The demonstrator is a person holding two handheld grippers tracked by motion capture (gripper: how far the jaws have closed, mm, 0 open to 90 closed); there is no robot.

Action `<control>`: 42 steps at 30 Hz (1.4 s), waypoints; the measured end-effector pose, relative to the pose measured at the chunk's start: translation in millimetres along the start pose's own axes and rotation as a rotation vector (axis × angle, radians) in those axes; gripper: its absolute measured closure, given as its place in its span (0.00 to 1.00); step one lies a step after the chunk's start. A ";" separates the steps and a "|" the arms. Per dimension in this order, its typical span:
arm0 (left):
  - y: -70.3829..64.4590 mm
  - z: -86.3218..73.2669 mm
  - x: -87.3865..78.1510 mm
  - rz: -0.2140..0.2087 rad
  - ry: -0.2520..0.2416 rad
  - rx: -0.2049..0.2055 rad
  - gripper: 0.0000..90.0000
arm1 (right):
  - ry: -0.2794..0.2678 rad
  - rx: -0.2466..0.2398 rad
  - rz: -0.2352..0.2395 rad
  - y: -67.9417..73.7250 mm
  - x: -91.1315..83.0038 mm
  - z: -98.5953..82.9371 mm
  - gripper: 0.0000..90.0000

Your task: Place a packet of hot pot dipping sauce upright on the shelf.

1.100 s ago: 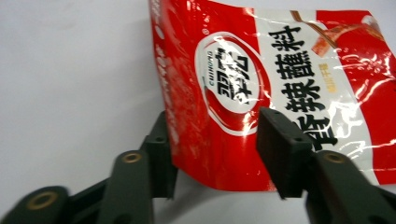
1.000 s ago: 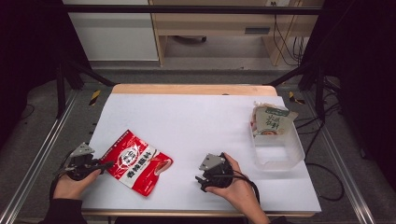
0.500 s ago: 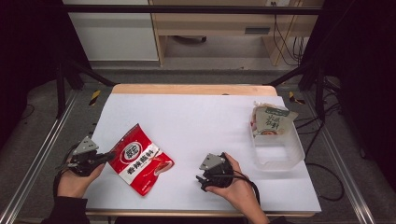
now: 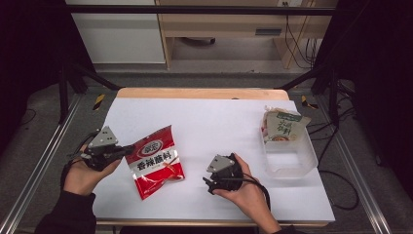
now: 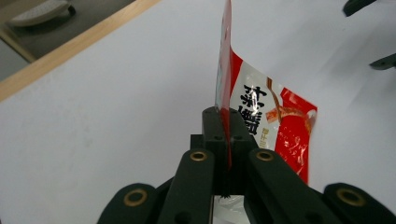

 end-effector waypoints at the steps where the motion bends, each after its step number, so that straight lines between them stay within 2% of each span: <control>1: -0.3 5.5 -0.5 -0.009 -0.003 0.014 1.00 | -0.001 0.001 0.004 -2.0 -0.9 2.8 0.19; 3: -1.3 15.9 -1.4 -0.021 -0.014 0.030 1.00 | 0.004 0.010 0.005 -7.0 -4.1 8.2 0.19; 4: -1.3 15.9 -1.4 -0.021 -0.014 0.030 1.00 | 0.005 0.007 0.002 -9.9 -6.0 10.8 0.19; 5: -3.1 25.3 -1.1 -0.042 -0.026 0.044 1.00 | 0.004 0.011 -0.003 -13.3 -8.9 14.3 0.19; 8: -5.8 36.9 1.6 -0.065 -0.022 0.081 1.00 | -0.002 0.009 -0.009 -20.8 -14.4 21.4 0.19; 11: -7.3 42.3 5.5 -0.073 -0.012 0.103 1.00 | -0.007 0.006 -0.015 -24.8 -19.0 26.8 0.19; 12: -8.3 45.9 7.7 -0.079 -0.007 0.124 1.00 | -0.005 -0.001 -0.006 -27.6 -22.3 32.0 0.19; 24: -24.0 70.3 13.8 -0.124 -0.023 0.203 1.00 | -0.003 -0.021 0.014 -37.5 -33.4 57.2 0.17; 25: -26.1 73.7 13.6 -0.131 -0.022 0.221 1.00 | -0.005 -0.025 0.012 -39.1 -36.5 61.9 0.18; 31: -28.8 80.4 15.3 -0.146 -0.008 0.244 1.00 | -0.024 -0.028 0.011 -44.5 -47.6 74.8 0.19; 42: -30.8 83.3 23.2 -0.173 -0.020 0.248 1.00 | -0.024 -0.039 0.020 -50.2 -53.4 83.8 0.19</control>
Point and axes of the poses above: each handheld gripper's, and its own axes: x roughly forward along the jaws, z roughly out of its top, y roughly to its left, the point moved 2 cm from there along x, roughly forward along the jaws, and after that the axes turned 11 degrees about -y, right-handed, at the moved point
